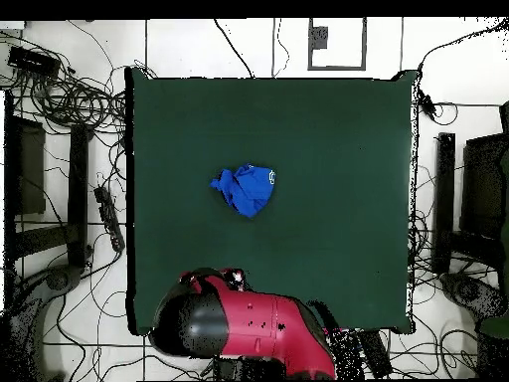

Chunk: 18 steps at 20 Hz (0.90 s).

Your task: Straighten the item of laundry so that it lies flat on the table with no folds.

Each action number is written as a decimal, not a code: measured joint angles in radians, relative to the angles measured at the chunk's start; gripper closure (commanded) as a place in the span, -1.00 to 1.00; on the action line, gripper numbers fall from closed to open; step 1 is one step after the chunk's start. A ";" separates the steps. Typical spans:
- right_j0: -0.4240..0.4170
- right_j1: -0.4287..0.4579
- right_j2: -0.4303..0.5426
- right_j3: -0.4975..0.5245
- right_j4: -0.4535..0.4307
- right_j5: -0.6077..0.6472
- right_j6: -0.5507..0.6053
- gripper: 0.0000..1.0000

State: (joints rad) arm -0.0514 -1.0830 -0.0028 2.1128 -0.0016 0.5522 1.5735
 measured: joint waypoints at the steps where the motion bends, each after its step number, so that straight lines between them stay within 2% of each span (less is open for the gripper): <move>1: 0.001 0.015 0.000 -0.007 0.000 -0.008 0.000 -1.00; 15: 0.010 0.214 -0.005 -0.018 0.001 -0.229 0.000 -1.00; 18: 0.015 0.255 -0.009 -0.027 0.001 -0.244 0.000 -1.00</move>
State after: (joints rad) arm -0.0360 -0.8284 -0.0113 2.0857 -0.0006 0.3084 1.5735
